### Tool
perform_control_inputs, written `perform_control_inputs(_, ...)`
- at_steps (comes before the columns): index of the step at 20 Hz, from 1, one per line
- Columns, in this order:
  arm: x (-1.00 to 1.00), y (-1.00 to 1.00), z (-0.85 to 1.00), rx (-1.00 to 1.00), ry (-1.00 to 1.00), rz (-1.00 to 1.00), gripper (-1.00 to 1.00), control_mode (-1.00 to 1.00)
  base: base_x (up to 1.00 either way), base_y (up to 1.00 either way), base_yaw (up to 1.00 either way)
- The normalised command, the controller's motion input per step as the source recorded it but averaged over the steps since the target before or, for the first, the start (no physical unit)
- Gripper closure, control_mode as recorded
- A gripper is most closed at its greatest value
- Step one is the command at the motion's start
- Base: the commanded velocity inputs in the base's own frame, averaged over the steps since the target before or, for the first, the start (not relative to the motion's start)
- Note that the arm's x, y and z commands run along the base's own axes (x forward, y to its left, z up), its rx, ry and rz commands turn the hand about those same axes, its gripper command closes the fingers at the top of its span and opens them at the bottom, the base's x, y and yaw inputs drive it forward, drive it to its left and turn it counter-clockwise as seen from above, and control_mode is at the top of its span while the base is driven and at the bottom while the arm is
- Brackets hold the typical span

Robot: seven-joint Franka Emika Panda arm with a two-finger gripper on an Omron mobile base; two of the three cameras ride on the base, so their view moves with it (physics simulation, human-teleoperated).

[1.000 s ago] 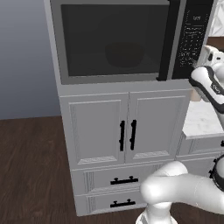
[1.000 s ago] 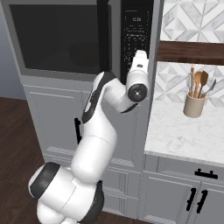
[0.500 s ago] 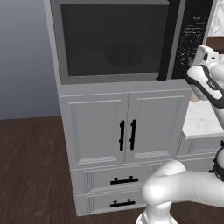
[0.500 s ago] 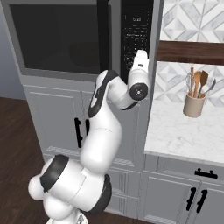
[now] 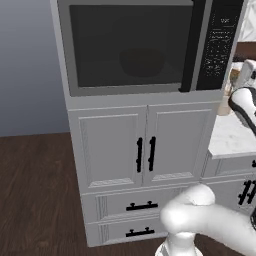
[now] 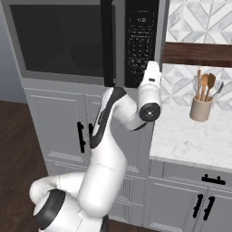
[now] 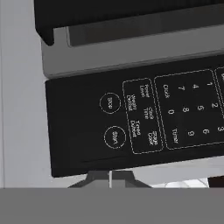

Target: Pick the corn from the sink and place it in the bowl. Then pick the bowl and place it in the microwave. Then close the microwave door and press the start button.

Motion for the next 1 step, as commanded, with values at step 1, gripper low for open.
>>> perform_control_inputs(1, -1.0, -0.14, 0.0, 0.0, 0.0, 0.0, 1.0, -1.0, 0.0, 0.0, 0.0)
